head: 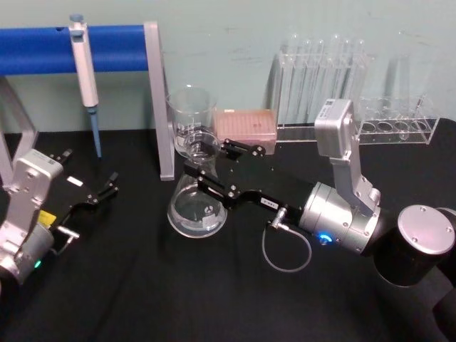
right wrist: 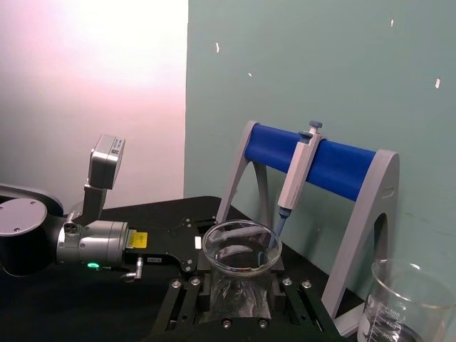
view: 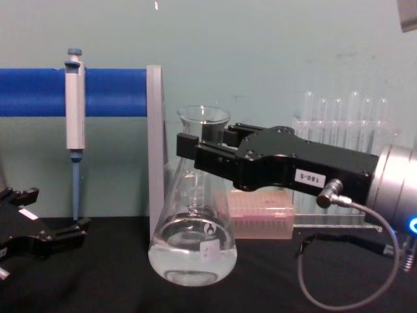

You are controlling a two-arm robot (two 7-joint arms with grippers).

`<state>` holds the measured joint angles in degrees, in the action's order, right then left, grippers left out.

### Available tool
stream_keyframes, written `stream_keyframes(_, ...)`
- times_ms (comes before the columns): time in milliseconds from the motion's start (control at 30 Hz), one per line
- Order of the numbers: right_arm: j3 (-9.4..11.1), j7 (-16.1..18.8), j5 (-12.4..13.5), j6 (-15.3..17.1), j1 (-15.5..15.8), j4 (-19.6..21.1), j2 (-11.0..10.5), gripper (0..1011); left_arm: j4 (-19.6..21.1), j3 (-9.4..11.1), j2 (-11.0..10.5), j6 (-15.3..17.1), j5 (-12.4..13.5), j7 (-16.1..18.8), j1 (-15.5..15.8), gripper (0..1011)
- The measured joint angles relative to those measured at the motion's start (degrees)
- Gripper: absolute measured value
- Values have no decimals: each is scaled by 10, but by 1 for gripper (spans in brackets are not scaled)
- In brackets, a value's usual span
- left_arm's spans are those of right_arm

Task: Grasp the erlenmeyer flask with one hand, shake it three times, then place it back.

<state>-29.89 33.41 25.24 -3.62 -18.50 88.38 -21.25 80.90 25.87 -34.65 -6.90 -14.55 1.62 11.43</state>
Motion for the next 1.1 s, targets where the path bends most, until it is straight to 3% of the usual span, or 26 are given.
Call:
stream_keyframes(300, 0, -13, 1, -3, 1, 3, -5, 456, 0, 0, 0, 0, 0, 0, 0, 1001)
stream_keyframes(500, 17, -33, -1, -4, 13, 15, -17, 456, 0, 0, 0, 0, 0, 0, 0, 1000)
stream_keyframes(767, 62, -76, -9, -2, 51, 48, -46, 456, 0, 0, 0, 0, 0, 0, 0, 1001)
stream_keyframes(1100, 135, -130, -22, 9, 116, 96, -79, 456, 0, 0, 0, 0, 0, 0, 0, 1001)
